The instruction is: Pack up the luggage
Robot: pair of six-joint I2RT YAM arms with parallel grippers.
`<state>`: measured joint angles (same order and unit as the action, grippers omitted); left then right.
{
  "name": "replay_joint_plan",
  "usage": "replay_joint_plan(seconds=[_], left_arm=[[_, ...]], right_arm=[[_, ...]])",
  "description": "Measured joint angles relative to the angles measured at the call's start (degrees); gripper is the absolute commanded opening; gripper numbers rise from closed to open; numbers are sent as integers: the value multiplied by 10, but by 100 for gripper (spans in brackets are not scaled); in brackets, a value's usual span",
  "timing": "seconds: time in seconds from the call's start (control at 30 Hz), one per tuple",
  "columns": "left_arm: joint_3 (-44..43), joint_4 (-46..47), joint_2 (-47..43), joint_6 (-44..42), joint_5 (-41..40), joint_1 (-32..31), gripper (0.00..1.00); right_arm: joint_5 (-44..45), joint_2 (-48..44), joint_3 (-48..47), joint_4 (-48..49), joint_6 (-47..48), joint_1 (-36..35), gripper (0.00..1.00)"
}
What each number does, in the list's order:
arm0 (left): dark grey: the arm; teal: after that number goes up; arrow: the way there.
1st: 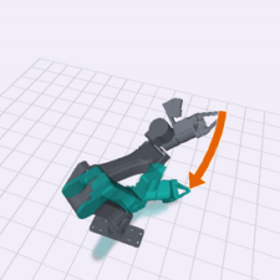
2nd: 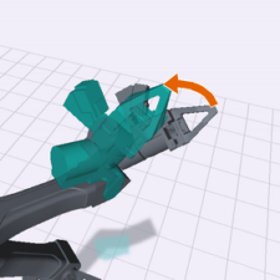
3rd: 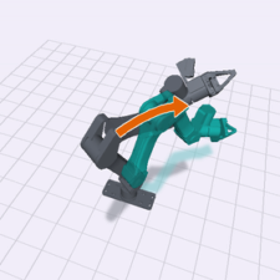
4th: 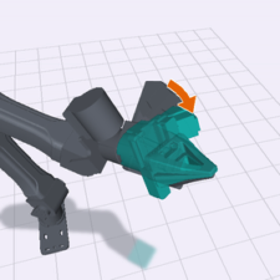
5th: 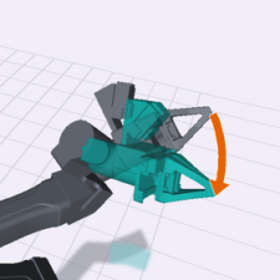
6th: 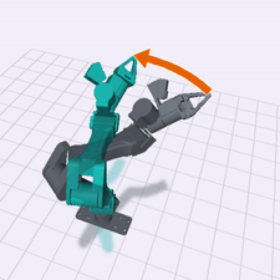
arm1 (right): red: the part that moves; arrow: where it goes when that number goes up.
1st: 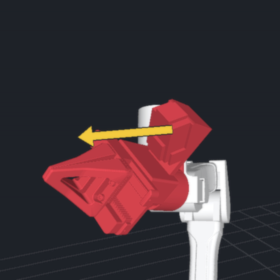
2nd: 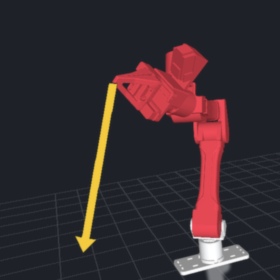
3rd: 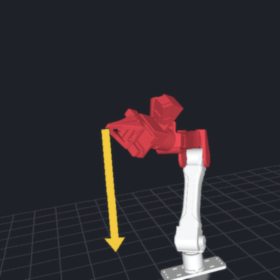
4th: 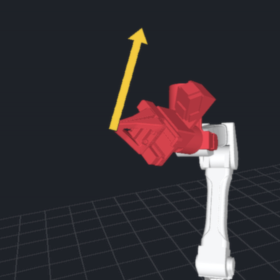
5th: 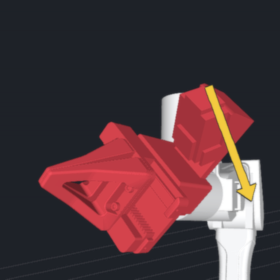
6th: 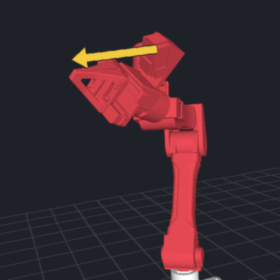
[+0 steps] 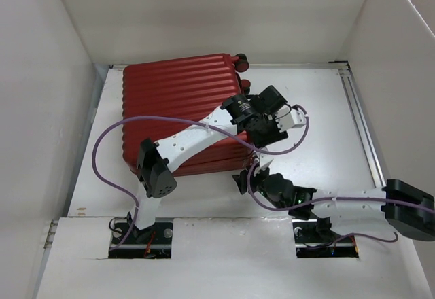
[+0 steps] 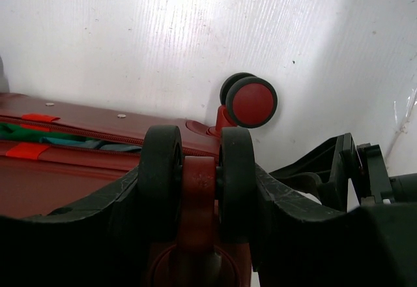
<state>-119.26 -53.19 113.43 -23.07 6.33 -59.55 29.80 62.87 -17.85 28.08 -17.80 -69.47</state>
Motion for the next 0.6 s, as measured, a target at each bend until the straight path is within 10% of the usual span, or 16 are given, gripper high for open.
replay_joint_plan(seconds=[0.47,0.6], left_arm=[[8,13,-3,-2,-19,0,0],[8,14,-5,-6,-20,1,0]], right_arm=[[125,40,-53,-83,-51,-16,42],[140,48,-64,-98,-52,-17,4]])
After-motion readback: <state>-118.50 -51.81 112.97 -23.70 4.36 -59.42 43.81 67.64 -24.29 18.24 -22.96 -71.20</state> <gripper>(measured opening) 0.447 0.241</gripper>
